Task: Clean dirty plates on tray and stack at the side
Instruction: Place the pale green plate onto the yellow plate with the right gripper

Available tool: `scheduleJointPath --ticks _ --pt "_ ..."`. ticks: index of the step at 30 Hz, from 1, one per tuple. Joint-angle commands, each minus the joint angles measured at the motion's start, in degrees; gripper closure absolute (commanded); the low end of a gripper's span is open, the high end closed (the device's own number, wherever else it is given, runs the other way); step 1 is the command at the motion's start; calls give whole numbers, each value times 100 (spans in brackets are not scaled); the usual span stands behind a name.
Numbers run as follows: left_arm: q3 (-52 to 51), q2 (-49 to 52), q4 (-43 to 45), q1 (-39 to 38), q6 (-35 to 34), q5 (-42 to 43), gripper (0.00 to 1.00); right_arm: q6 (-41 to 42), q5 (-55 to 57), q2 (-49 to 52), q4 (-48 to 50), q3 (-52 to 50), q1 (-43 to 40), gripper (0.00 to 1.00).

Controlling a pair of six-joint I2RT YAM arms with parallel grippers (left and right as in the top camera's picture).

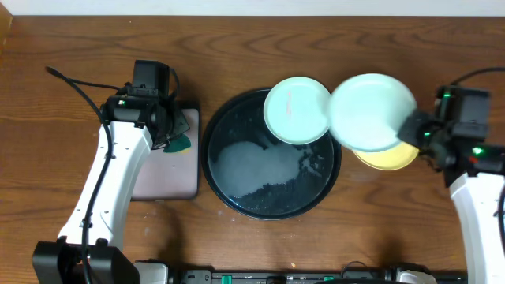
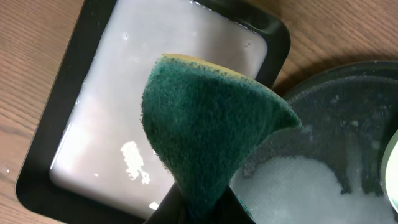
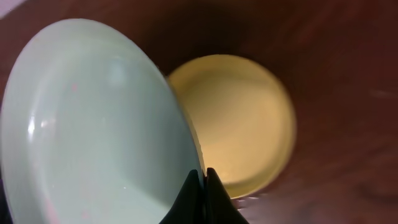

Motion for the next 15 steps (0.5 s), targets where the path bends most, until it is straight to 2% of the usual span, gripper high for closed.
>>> scheduleJointPath --ticks 1,15 --pt "72 -26 22 15 55 -68 93 -107 245 372 -17 42 -457 99" --pt "72 -26 24 15 55 -68 93 -170 868 1716 179 15 -673 99"
